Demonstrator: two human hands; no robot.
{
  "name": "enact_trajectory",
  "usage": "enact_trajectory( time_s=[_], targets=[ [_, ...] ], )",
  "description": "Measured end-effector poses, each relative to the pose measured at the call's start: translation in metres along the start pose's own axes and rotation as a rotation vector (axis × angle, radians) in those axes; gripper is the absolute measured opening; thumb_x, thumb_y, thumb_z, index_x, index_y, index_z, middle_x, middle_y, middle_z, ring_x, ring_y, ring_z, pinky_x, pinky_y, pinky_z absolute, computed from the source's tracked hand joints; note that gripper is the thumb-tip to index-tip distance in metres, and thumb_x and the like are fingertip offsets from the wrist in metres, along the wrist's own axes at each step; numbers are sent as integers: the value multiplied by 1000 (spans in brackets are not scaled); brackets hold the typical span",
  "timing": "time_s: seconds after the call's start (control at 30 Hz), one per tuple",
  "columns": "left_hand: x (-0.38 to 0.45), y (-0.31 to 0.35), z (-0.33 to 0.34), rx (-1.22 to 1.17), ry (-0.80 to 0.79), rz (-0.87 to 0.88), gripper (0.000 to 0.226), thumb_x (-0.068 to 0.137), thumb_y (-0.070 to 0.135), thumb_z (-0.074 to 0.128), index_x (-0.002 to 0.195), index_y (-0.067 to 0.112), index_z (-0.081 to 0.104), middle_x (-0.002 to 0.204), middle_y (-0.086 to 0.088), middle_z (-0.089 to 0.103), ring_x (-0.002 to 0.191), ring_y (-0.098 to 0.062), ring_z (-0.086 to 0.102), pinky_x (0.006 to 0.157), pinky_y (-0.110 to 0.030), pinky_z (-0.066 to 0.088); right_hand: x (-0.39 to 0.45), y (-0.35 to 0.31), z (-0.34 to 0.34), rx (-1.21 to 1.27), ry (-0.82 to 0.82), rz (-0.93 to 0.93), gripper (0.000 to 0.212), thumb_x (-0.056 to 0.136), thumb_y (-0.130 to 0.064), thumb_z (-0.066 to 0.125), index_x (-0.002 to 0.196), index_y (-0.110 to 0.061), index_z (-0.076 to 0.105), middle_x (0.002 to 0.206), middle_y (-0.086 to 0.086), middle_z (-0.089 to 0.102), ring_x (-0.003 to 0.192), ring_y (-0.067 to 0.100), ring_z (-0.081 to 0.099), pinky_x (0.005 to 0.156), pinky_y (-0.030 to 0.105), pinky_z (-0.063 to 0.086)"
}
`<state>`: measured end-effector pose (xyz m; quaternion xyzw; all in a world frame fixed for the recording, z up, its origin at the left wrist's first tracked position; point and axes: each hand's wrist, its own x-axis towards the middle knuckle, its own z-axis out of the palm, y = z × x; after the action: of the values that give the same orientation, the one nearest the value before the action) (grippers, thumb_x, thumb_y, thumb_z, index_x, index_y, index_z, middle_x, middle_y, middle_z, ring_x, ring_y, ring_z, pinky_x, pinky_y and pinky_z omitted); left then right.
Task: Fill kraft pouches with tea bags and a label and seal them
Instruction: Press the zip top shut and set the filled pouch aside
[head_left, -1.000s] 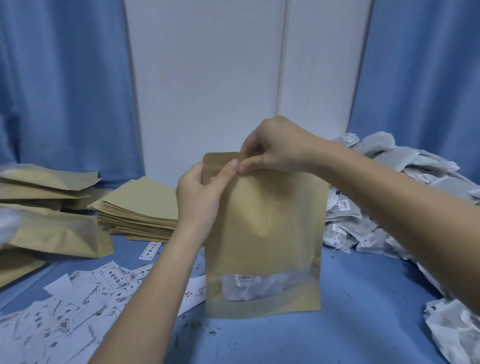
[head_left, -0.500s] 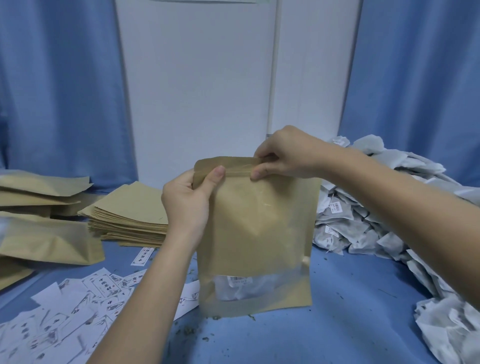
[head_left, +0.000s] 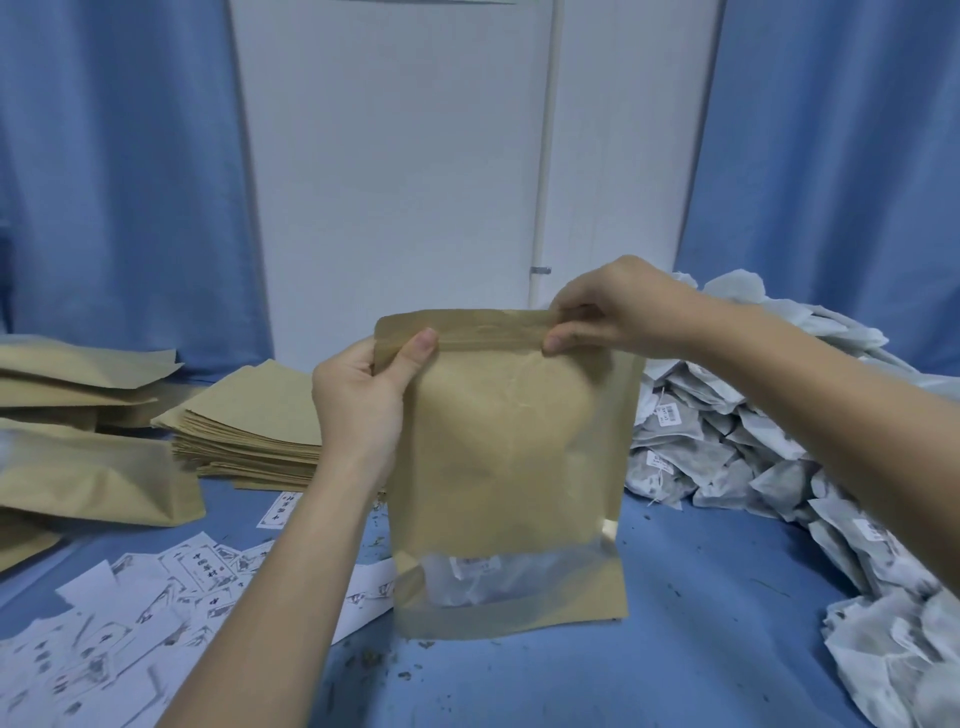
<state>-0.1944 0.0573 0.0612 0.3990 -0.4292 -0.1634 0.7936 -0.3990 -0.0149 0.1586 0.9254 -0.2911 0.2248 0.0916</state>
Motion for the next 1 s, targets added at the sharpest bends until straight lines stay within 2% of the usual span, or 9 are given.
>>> enact_trajectory(
  time_s=[0.2, 0.4, 0.47, 0.53, 0.6, 0.7, 0.8, 0.9, 1.0],
  targets=[
    [1, -4, -8, -46, 17, -17, 16, 67, 30, 77, 55, 23, 69, 61, 15, 68, 61, 1, 59, 59, -14, 46, -13, 17, -3, 33, 49, 28, 34, 74, -40, 72, 83, -7, 70, 75, 8, 67, 70, 16, 52, 62, 16, 36],
    [3, -7, -11, -46, 23, -25, 23, 76, 21, 76, 54, 24, 70, 60, 15, 67, 58, 1, 57, 56, -14, 46, -20, 34, 0, 27, 86, 58, 68, 61, -61, 56, 80, 4, 65, 76, 22, 63, 74, 33, 51, 67, 32, 37],
    [3, -5, -7, -40, 22, -18, 24, 77, 19, 76, 55, 22, 67, 58, 15, 66, 57, 2, 57, 55, -13, 45, -16, 33, 1, 15, 45, 79, 70, 60, -63, 55, 81, 3, 63, 76, 20, 61, 68, 26, 47, 62, 30, 34],
    [2, -4, -4, -31, 22, -25, 22, 78, 20, 76, 58, 22, 67, 59, 15, 66, 57, 2, 57, 55, -13, 45, -11, 25, 1, 24, 25, 95, 67, 57, -69, 51, 81, -8, 65, 75, 4, 62, 71, 16, 50, 62, 18, 36],
    [0, -2, -1, -35, 11, -26, 15, 78, 21, 75, 64, 20, 68, 62, 15, 68, 60, 1, 58, 58, -13, 46, -3, 8, 5, 53, 82, 98, 61, 57, -76, 42, 79, -23, 65, 71, -11, 59, 74, 12, 53, 61, 13, 37],
    [-6, 1, 8, -2, -38, -26, 12, 77, 24, 75, 67, 21, 70, 62, 14, 67, 61, -3, 55, 59, -18, 45, 17, -23, 27, -104, 214, 91, 61, 68, -80, 25, 57, -23, 45, 56, -6, 46, 67, 19, 45, 56, 30, 27],
    [-8, 1, 14, 28, -27, -40, 25, 77, 29, 76, 58, 19, 63, 54, 11, 54, 58, -10, 44, 56, -28, 35, 30, -51, 49, -347, 448, 92, 64, 82, -67, 42, 50, -14, 29, 49, 3, 41, 56, 25, 36, 53, 28, 20],
    [-9, -1, 11, 31, -10, -64, 28, 78, 29, 75, 59, 15, 60, 54, 8, 49, 57, -10, 41, 54, -26, 33, 27, -59, 57, -410, 685, 31, 58, 78, -51, 60, 41, -16, 33, 35, 8, 42, 35, 25, 31, 45, 23, 17],
    [-11, -2, 10, 12, -21, -70, 23, 78, 28, 75, 61, 16, 65, 54, 11, 56, 55, -7, 46, 51, -21, 37, 27, -58, 63, -334, 699, 14, 56, 80, -52, 55, 41, -14, 40, 39, 9, 48, 36, 26, 39, 46, 21, 13]
  ],
)
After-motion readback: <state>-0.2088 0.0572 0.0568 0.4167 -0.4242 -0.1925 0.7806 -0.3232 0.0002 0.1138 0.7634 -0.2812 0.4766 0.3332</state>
